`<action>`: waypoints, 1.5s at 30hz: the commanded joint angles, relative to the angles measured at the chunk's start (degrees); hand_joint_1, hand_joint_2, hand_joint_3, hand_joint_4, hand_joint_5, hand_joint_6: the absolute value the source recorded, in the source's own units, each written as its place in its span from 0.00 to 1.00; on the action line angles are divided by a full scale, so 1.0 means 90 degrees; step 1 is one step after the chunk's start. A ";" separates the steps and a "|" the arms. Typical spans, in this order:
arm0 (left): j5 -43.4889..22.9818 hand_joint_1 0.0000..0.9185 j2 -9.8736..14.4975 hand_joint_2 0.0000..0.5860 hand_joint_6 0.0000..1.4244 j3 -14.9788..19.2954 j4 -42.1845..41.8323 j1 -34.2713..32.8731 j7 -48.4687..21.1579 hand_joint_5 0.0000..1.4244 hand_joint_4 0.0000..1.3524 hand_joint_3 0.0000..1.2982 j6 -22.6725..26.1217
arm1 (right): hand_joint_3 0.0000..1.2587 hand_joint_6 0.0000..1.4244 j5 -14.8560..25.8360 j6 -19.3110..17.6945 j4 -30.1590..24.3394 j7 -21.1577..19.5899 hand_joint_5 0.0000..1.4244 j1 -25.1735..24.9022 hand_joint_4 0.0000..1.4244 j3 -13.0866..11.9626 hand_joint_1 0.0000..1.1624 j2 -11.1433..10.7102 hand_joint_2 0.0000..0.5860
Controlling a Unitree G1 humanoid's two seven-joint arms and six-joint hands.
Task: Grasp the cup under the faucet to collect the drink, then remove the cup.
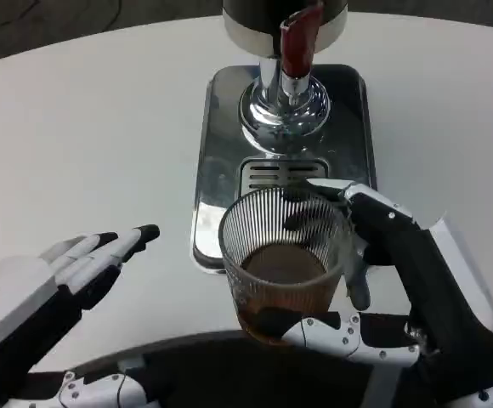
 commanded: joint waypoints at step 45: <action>-0.0005 0.00 0.0044 0.17 0.00 -0.0098 -0.0173 0.0104 -0.0252 0.00 0.00 0.01 -0.0308 | 0.70 0.93 0.0238 -0.0439 -0.0583 0.0191 0.85 0.0295 0.72 -0.0164 0.81 -0.0020 0.22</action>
